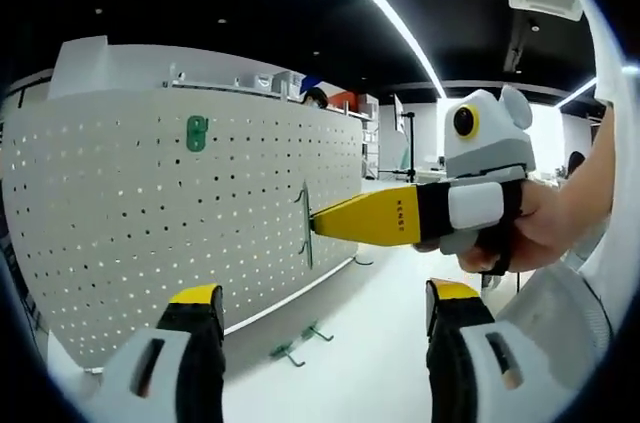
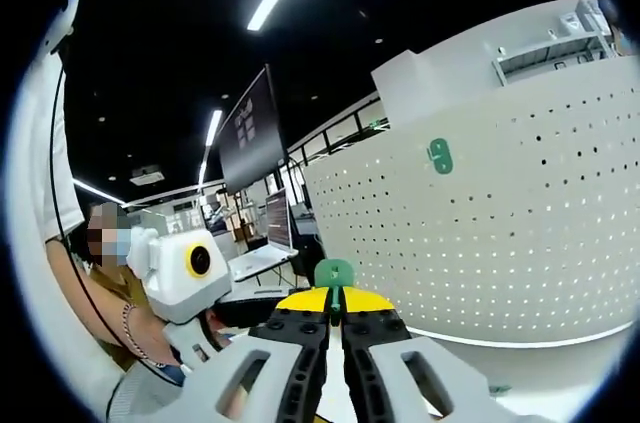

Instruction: Insert the hook assembly into the mounting plate slot until the hook locks in place.

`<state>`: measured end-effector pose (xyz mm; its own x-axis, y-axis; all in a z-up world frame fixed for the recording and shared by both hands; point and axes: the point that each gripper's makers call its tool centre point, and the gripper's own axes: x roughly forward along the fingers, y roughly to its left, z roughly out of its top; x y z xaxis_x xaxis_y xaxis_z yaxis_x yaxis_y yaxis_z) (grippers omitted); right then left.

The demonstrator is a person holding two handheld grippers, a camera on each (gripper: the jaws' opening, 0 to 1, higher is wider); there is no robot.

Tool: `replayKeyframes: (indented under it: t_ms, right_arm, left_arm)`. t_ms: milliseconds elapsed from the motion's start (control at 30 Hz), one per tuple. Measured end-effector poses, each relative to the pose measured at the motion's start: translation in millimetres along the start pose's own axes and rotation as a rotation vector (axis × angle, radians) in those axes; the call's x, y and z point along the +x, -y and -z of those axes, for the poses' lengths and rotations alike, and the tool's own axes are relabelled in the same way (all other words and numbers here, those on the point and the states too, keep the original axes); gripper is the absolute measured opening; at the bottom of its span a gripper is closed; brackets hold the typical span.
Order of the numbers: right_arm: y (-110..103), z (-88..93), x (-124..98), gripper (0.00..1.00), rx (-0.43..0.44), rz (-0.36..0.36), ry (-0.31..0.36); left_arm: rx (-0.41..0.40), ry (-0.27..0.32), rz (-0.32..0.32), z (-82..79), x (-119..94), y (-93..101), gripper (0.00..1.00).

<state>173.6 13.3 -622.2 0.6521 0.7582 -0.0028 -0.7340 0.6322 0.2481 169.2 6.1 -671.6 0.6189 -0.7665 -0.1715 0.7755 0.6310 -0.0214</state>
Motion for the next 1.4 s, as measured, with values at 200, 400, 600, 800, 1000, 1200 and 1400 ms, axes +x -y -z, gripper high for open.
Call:
replayKeyframes:
  t_ms: [200,400,600,800,1000,1200,1400]
  right_arm:
    - [11,-4.8,-3,0.0,0.003,0.024,-0.009]
    - [20,-8.4,-8,0.0,-0.028,0.042,-0.023]
    - [32,-12.1,-10,0.0,-0.042,0.075,-0.031]
    - [39,-19.4,-9,0.0,-0.067,0.091,-0.033]
    - [48,-28.4,-6,0.0,-0.09,0.111,-0.032]
    - [58,-36.6,-4,0.0,-0.102,0.132,-0.026]
    - [68,-43.2,-5,0.0,-0.115,0.174,-0.025]
  left_arm:
    - [-0.009,-0.044,-0.01,14.5,-5,-4.4,0.81]
    - [-0.018,-0.087,-0.015,30.9,-12,-7.8,0.8]
    - [-0.02,-0.122,-0.002,46.2,-16,-5.5,0.8]
    - [-0.022,-0.149,0.008,56.9,-19,-1.5,0.79]
    - [-0.03,-0.17,0.018,66.3,-22,2.5,0.79]
    - [-0.048,-0.183,0.017,74.9,-26,4.0,0.79]
    - [-0.055,-0.203,0.024,85.5,-30,8.4,0.79]
